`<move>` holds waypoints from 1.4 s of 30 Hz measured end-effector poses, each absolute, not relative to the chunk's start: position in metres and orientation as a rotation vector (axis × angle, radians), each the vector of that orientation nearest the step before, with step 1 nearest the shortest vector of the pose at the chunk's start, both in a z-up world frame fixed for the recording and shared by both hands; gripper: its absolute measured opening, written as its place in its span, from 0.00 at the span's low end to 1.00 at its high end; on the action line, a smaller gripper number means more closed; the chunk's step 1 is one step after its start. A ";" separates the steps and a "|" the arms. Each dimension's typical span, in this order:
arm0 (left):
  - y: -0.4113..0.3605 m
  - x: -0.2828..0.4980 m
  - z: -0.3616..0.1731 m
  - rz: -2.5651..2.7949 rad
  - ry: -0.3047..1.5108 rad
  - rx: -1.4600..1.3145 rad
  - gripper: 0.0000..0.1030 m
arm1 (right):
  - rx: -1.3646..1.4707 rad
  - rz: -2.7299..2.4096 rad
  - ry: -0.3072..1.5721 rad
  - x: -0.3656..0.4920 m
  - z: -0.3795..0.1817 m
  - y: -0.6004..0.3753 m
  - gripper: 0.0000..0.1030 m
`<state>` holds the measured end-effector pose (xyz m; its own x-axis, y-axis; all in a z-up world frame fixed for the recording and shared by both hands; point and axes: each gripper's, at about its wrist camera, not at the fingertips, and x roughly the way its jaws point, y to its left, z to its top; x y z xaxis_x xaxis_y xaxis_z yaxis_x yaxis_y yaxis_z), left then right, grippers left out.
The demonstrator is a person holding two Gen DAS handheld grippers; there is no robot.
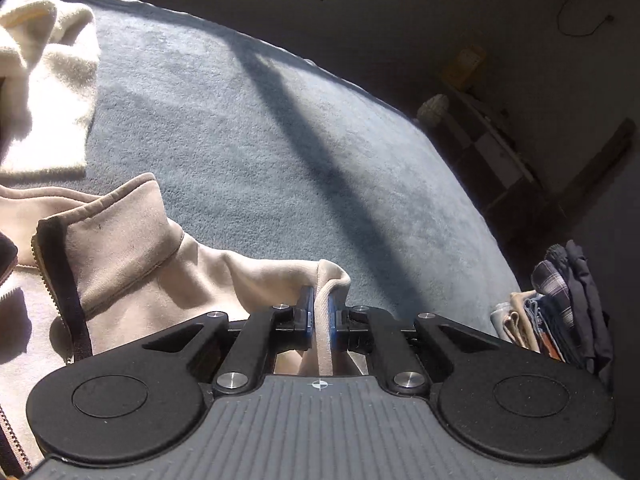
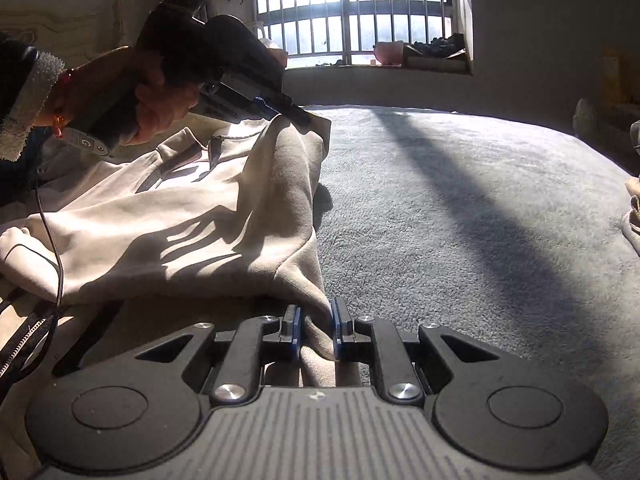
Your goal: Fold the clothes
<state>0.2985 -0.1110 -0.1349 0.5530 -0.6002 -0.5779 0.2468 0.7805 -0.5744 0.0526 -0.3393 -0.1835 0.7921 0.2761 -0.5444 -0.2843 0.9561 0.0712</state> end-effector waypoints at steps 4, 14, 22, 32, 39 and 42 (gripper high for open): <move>-0.101 0.293 -0.163 -0.505 0.798 -0.630 0.05 | 0.009 0.276 0.582 0.052 -0.184 -0.343 0.15; -0.094 0.314 -0.152 -0.488 0.972 -0.640 0.34 | 0.048 0.272 0.609 0.055 -0.185 -0.346 0.15; -0.019 0.269 -0.062 -0.485 1.000 -0.366 0.44 | 0.062 0.267 0.621 0.056 -0.185 -0.347 0.16; 0.105 0.164 -0.023 -0.287 1.147 -0.336 0.54 | 0.094 0.259 0.629 0.058 -0.186 -0.349 0.17; 0.133 0.088 -0.092 -0.067 1.161 -0.323 0.54 | 0.078 0.255 0.636 0.058 -0.185 -0.346 0.19; 0.132 0.078 -0.098 -0.086 1.181 -0.337 0.54 | 0.067 0.254 0.636 0.059 -0.185 -0.344 0.19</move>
